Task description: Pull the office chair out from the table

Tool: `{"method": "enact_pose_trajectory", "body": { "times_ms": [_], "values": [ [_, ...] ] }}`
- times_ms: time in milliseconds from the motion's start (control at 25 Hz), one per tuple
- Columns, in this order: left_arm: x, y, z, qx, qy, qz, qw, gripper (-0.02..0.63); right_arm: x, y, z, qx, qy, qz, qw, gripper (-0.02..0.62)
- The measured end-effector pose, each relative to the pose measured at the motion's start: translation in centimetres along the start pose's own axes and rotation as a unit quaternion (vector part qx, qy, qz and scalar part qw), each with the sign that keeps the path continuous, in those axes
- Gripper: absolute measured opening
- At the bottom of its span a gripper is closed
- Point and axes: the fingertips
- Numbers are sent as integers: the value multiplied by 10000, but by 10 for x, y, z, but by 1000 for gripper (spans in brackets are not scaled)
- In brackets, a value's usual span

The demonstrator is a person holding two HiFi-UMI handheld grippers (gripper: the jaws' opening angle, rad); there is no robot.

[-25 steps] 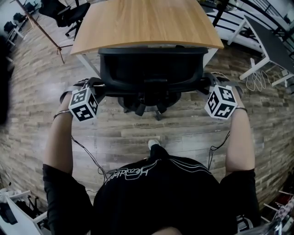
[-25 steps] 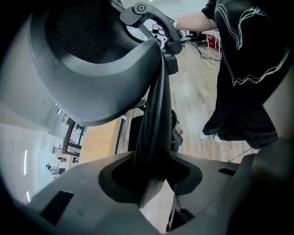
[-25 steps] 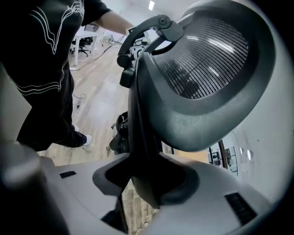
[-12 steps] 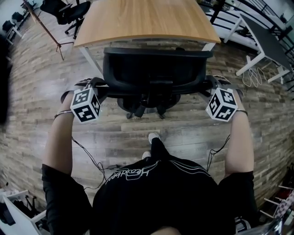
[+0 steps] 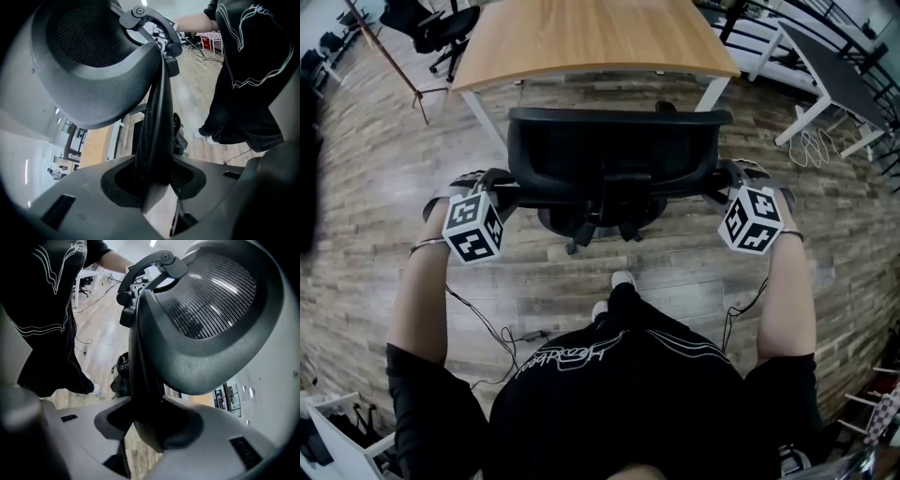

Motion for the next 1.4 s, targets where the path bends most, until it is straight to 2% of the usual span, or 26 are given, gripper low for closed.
{"method": "enact_pose_trajectory", "body": {
  "times_ms": [200, 440, 680, 880, 1240, 1400],
  "values": [
    [-6, 26, -9, -13, 95, 121, 9999, 137, -14, -19, 4, -1, 2, -12, 10000, 193],
    [-16, 64, -18, 130, -26, 11, 9999, 130, -35, -47, 8, -46, 65, 52, 10000, 193],
    [-25, 90, -26, 6, -153, -15, 9999, 132, -52, -66, 12, -104, 175, 135, 9997, 193],
    [-36, 105, -32, -143, -89, -16, 9999, 132, -64, -75, 11, -139, 206, 158, 9996, 195],
    [-49, 142, -40, -352, -212, -179, 9990, 132, -90, -106, 13, -152, 318, 264, 9990, 195],
    [-54, 153, -46, -482, -183, -377, 9980, 137, -98, -116, 16, -72, 295, 381, 9988, 199]
  ]
}}
Point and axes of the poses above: the fingertips, and each gripper's own axes: x forward along the fingers, y to its right, z out of its underside, and after that the axes turned 4 degrees about z, right-handed
